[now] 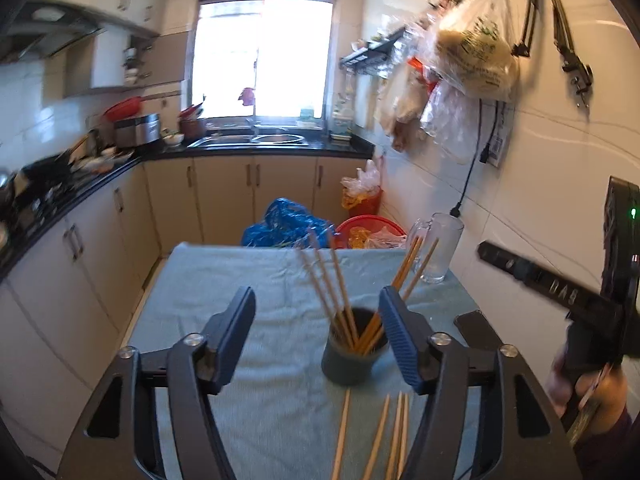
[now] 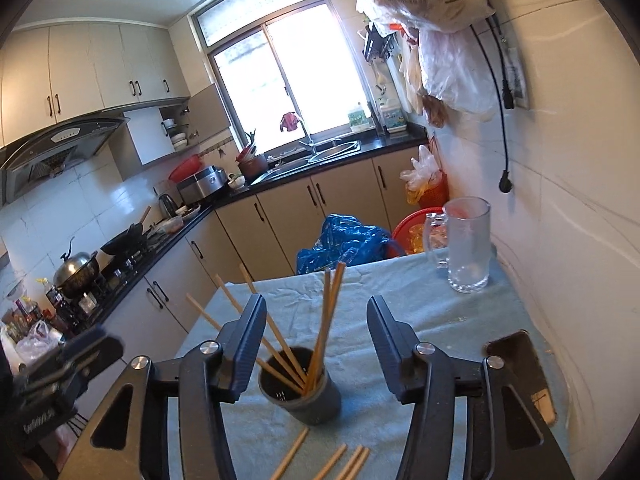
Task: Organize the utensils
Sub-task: 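Withdraw both open grippers and move them over the remaining chopsticks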
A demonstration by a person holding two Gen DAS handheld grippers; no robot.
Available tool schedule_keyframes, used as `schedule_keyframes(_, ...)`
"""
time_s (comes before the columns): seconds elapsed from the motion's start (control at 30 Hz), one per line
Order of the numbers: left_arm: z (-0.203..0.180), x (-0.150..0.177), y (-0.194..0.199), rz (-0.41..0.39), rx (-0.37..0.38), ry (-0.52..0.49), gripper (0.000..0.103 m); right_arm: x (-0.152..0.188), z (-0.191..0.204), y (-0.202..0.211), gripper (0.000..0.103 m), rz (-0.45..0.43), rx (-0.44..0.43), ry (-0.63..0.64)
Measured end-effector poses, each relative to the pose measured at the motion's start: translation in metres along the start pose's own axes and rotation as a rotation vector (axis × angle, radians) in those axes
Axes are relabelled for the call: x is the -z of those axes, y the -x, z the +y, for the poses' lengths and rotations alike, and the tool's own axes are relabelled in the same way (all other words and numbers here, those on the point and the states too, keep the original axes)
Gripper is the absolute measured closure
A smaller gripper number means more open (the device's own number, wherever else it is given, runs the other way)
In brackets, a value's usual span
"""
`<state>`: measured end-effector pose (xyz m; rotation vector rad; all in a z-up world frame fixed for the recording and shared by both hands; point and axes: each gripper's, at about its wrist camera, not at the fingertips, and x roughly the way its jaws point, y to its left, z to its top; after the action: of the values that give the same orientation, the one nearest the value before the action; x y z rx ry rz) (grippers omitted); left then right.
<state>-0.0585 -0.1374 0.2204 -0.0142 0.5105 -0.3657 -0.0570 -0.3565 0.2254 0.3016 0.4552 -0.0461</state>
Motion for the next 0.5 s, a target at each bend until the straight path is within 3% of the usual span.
schedule_keyframes(0.23, 0.018, 0.101, 0.025, 0.055, -0.13, 0.161, 0.037, 0.032, -0.012, 0.041, 0.043, -0.001, 0.017, 0.01)
schedule_keyframes(0.33, 0.018, 0.142, 0.029, 0.081, -0.207, 0.187, 0.037, 0.046, -0.018, 0.06, 0.04, -0.016, 0.016, 0.002)
schedule_keyframes(0.5, 0.015, 0.187, 0.034, 0.136, -0.269, 0.192, 0.037, 0.058, -0.02, 0.084, 0.037, -0.036, 0.01, 0.001)
